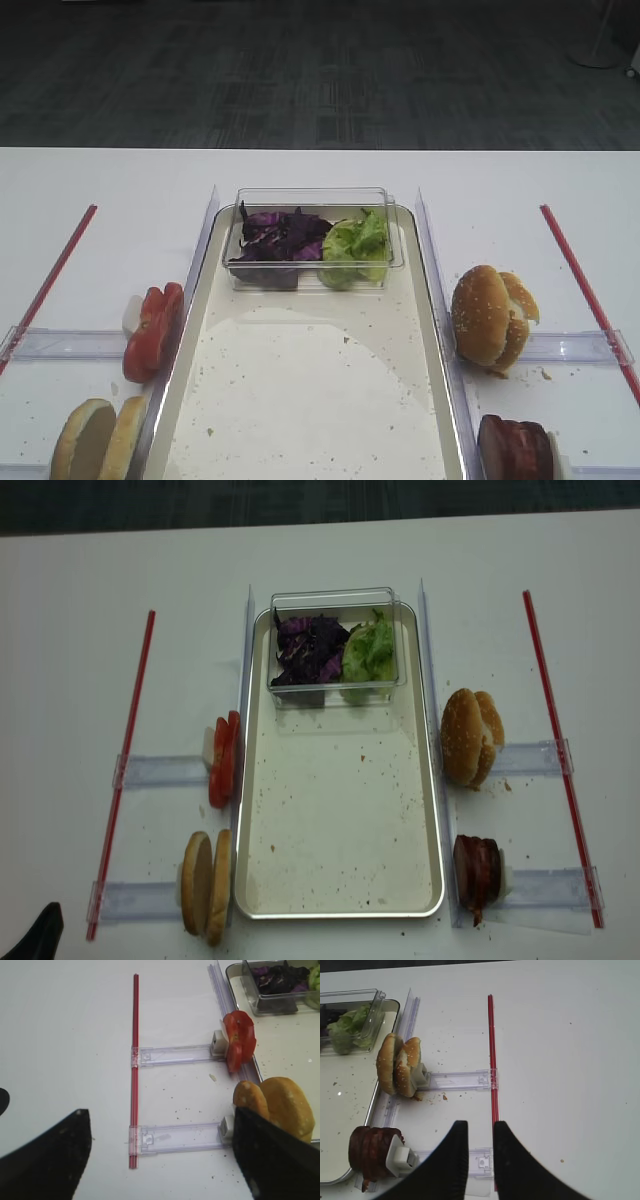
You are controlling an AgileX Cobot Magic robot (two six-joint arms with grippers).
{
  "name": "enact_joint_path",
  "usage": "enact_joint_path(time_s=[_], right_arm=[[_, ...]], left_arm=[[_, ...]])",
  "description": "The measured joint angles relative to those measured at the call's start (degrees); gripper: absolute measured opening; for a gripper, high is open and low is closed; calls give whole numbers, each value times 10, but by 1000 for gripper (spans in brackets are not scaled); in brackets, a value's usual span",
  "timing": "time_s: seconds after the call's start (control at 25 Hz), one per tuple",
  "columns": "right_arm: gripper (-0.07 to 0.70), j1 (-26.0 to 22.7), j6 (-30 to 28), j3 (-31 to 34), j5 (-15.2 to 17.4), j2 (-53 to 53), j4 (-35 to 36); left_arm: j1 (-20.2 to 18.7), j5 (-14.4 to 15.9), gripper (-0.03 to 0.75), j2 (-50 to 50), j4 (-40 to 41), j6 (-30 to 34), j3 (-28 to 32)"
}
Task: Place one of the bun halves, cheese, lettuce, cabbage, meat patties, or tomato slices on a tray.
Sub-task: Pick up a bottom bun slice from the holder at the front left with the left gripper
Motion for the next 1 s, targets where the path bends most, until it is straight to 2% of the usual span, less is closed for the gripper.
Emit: enact_joint_path(time_s=[1.0], right_arm=[[176, 0, 0, 0, 0, 0, 0]], left_arm=[[0, 0, 535, 0, 0, 0, 0]])
